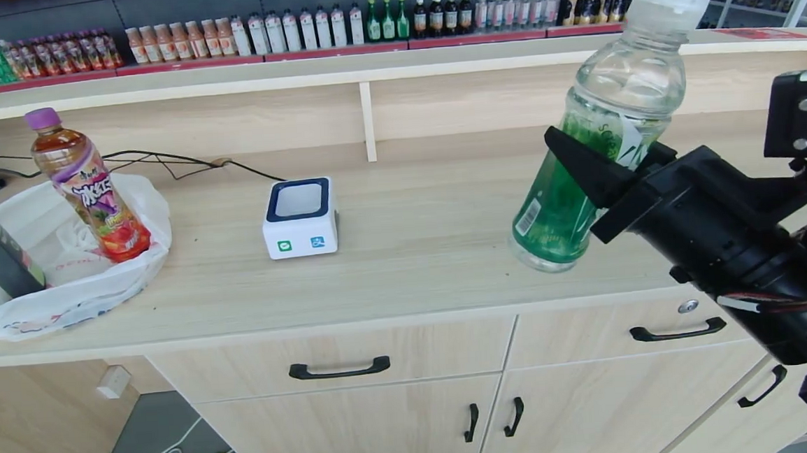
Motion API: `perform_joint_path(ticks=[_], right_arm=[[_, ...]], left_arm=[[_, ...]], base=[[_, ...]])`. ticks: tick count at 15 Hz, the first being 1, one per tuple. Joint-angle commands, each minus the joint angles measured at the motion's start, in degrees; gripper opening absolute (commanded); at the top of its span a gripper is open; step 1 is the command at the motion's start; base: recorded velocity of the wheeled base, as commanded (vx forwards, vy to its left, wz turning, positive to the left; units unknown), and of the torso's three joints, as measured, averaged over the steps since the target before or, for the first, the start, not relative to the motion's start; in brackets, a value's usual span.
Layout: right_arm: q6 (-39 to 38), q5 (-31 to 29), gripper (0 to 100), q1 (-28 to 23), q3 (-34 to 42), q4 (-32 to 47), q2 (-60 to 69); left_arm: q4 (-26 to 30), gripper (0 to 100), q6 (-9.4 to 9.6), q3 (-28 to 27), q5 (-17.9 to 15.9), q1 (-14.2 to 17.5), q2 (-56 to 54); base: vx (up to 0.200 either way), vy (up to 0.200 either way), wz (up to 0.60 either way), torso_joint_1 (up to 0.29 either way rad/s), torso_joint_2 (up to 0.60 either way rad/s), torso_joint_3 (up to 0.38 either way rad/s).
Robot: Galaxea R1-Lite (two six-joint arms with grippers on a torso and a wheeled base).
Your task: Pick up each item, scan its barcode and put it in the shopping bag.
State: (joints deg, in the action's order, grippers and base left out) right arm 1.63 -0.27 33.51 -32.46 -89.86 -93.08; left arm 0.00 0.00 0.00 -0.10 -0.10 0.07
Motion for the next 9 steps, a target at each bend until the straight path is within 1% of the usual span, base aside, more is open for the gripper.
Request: perform_joint_path(ticks=[1, 9], right_arm=[[0.4, -0.4, 0, -0.6, -0.9, -0.1, -0.2], [-0.5, -0.6, 0, -0.6, -0.8, -0.1, -1.9]], left_arm=[[0.0, 100, 0.0, 0.0, 0.0, 0.0, 0.0], [0.0, 100, 0.09, 0.0, 0.0, 0.0, 0.0]], base=[[0.0, 0.0, 0.0, 0.0, 0.0, 0.0], [0.0, 0.0, 0.0, 0.0, 0.0, 0.0]])
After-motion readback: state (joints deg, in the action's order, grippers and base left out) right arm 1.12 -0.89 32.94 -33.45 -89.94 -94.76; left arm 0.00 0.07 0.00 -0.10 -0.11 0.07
